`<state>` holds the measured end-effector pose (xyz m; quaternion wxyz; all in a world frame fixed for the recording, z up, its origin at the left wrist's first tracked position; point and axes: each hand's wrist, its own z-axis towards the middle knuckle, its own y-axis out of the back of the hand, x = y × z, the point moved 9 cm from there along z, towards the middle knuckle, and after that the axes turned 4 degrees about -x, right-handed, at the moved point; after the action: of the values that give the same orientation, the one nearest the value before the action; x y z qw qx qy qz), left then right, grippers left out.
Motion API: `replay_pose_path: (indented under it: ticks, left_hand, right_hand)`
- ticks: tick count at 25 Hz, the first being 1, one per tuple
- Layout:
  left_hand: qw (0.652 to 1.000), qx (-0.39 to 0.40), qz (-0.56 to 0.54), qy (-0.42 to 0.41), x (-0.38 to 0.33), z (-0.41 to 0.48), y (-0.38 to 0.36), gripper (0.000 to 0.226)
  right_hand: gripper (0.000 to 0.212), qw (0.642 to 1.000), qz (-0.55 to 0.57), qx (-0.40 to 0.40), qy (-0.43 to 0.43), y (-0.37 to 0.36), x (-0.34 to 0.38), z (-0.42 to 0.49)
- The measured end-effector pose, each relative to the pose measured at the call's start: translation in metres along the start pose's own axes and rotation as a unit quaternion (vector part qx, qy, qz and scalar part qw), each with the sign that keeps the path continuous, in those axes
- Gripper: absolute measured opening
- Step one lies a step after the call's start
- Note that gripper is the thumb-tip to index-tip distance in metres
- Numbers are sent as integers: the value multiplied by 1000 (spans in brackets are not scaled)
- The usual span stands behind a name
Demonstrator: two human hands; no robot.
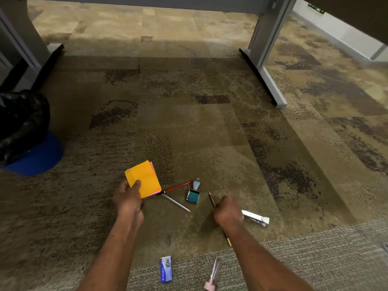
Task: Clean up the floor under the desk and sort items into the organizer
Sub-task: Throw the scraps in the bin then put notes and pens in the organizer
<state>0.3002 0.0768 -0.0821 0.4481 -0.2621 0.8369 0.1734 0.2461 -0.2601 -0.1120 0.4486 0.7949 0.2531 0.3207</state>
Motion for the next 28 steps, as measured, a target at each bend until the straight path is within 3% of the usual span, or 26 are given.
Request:
replay_pose_path:
  ticks: [6, 10, 12, 15, 17, 20, 24, 28]
  left_hand:
    - [999, -18, -34, 34, 2, -4, 10, 21]
    - [992, -53, -72, 87, 6, 2, 22, 7]
    - [991, -56, -74, 95, 8, 3, 25, 21]
    - [990, -46, -71, 112, 8, 4, 23, 21]
    - [987, -41, -88, 126, 10, 6, 23, 3]
    - [980, 2, -115, 160, 15, -1, 16, 22]
    - [963, 69, -142, 217, 27, -13, 3, 43]
    - [956, 108, -158, 221, 30, -17, -4, 35]
  right_hand:
    - [24, 1000, -10, -18, 4, 3, 4, 3]
    - [20, 984, 169, -46, -34, 13, 16, 3]
    - [18, 938, 336, -33, -80, 8, 29, 0]
    - [15, 817, 554, 42, -151, -14, 61, -12]
    - [16, 770, 608, 74, -180, -23, 79, -22]
    - [16, 713, 662, 114, -200, -37, 98, -35]
    - [13, 679, 680, 143, -236, -61, 107, -52]
    - [23, 667, 674, 193, -253, -81, 118, -75]
